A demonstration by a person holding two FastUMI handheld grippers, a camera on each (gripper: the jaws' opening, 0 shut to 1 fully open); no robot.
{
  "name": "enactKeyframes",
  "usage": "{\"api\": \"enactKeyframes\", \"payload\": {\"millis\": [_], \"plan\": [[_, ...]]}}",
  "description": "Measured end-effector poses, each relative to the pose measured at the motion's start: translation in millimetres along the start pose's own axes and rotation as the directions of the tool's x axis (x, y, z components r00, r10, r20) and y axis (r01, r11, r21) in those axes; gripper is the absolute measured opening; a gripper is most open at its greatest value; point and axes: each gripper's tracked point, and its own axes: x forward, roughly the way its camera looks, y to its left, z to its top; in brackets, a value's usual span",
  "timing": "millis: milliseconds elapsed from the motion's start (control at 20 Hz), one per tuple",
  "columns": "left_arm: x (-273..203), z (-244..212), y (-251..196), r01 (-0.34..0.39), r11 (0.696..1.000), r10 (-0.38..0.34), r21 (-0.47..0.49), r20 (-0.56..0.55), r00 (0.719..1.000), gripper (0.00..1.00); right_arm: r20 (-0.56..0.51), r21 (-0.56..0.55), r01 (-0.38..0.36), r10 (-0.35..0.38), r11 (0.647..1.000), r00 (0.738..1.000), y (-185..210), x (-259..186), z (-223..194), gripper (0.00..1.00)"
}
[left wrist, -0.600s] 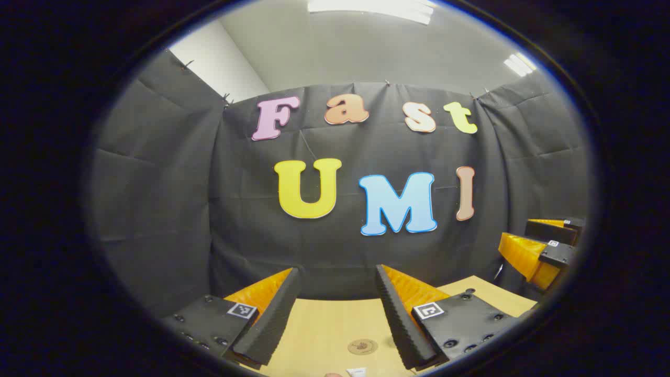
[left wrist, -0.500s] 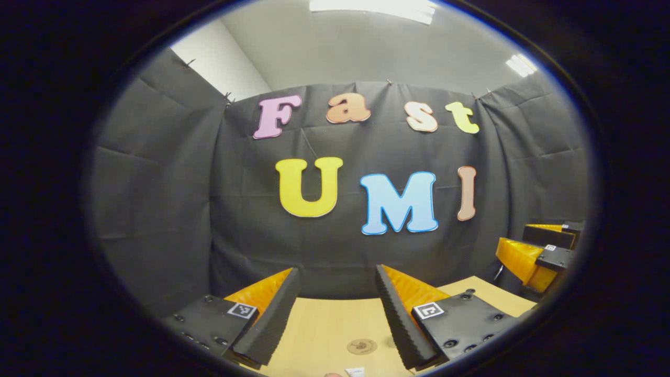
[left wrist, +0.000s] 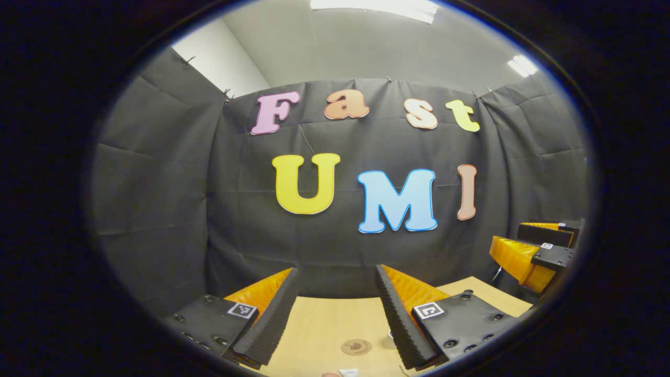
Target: Put the toothbrush and toothpaste on the desktop into the cup, then pick up the cup and place it on the coaster on the desktop.
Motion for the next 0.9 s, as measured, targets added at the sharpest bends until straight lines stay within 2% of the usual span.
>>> {"api": "enactKeyframes", "payload": {"millis": [400, 550, 750, 900], "plan": [[17.9, -21.8, -1.5, 0.005, 1.0, -0.004, 0.006, -0.043, 0.999, 0.93, -0.044, -0.002, -0.028, 0.028, 1.0, 0.999, 4.0, 19.3, -18.7, 0.86], [27.2, -38.4, 0.3, 0.006, 1.0, -0.007, -0.011, -0.079, 0.997, 0.93, -0.098, 0.011, -0.055, 0.056, 0.998, 0.994, 11.0, 26.6, -34.8, 0.86], [37.6, -81.0, -3.6, 0.024, 1.0, -0.027, -0.019, -0.175, 0.984, 0.94, -0.216, 0.019, -0.082, 0.084, 0.996, 0.973, 18.9, 34.2, -69.6, 0.86], [41.5, -121.6, -6.1, 0.034, 0.999, -0.039, -0.023, -0.261, 0.964, 0.93, -0.323, 0.029, -0.095, 0.099, 0.995, 0.941, 25.2, 34.1, -105.1, 0.86]]}}
